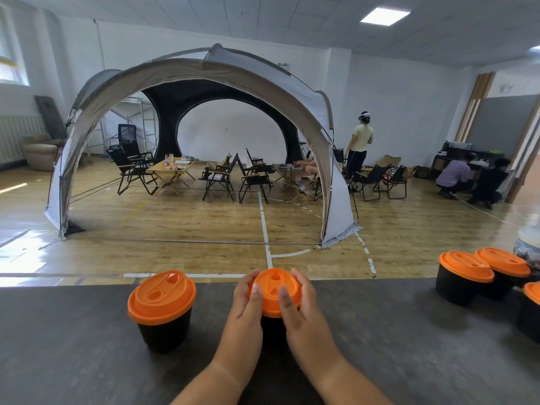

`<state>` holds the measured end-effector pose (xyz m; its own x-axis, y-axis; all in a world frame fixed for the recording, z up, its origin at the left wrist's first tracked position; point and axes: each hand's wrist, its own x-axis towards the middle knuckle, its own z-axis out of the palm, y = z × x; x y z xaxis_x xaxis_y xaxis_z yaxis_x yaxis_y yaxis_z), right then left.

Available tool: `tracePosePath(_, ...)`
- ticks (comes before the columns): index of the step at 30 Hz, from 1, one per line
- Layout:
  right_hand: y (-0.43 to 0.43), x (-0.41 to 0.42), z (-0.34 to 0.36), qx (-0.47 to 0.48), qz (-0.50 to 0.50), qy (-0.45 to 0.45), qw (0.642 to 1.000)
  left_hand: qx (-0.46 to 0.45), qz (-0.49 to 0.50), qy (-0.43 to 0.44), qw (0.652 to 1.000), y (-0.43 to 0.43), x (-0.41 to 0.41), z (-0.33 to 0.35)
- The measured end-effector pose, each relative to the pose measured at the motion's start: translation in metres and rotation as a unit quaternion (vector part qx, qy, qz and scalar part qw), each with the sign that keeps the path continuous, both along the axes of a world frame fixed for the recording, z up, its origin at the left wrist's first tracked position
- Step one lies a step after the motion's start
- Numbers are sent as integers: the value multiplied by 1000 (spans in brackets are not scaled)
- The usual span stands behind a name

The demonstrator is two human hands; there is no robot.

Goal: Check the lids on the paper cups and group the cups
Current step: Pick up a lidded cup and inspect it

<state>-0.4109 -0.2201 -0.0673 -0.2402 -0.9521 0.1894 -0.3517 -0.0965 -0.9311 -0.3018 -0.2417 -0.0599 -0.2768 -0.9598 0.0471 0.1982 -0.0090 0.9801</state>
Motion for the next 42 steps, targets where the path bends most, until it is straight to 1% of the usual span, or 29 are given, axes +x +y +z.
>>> tracePosePath(2, -1, 1, -1, 0, -7, 25, 1000, 7, 3, 8, 1000, -1, 0, 0)
tracePosePath(4, 0, 3, -1, -8, -5, 29, 1000, 8, 4, 7, 1000, -1, 0, 0)
tracePosePath(7, 2, 2, 4, -18, -9, -15, 1000, 2, 19, 0, 1000, 1, -1, 0)
tracePosePath(9, 3, 2, 6, -25, -21, -43, 999, -18, 52, -11, 998, 3, -2, -3)
tracePosePath(11, 4, 4, 6, -32, -38, -35, 998, -18, 72, -17, 997, 5, -4, -4)
tracePosePath(17, 2, 8, 2, -38, -62, -12, 997, -7, 77, -2, 997, 4, -7, -4)
tracePosePath(19, 1, 7, 1, -36, -57, -5, 998, 16, 74, 8, 997, 3, -6, -4)
tracePosePath(21, 0, 5, 2, -35, -47, 1, 998, 70, 61, 51, 994, -1, -4, -5)
tracePosePath(22, 0, 4, 3, -34, -41, 5, 999, 82, 61, 53, 993, -3, -4, -5)
tracePosePath(25, 0, -1, 7, -23, -16, -7, 1000, 41, 85, -14, 995, -5, -1, -4)
tracePosePath(27, 0, -8, 8, -12, 2, -13, 1000, 22, 77, -27, 996, -7, 0, -9)
tracePosePath(31, 1, -21, 14, 23, 55, 2, 998, 84, 46, 15, 995, -10, 1, -10)
tracePosePath(34, 2, -27, 19, 38, 87, -32, 995, 92, 41, 14, 995, -11, -1, -10)
tracePosePath(37, 2, -30, 19, 52, 92, -76, 991, 96, 38, 20, 994, -11, -2, -9)
tracePosePath(39, 2, -29, 19, 66, 80, -89, 991, 111, 27, 34, 993, -11, 1, -6)
tracePosePath(42, 1, -30, 21, 73, 45, -105, 991, 92, 44, 8, 995, -12, 2, -5)
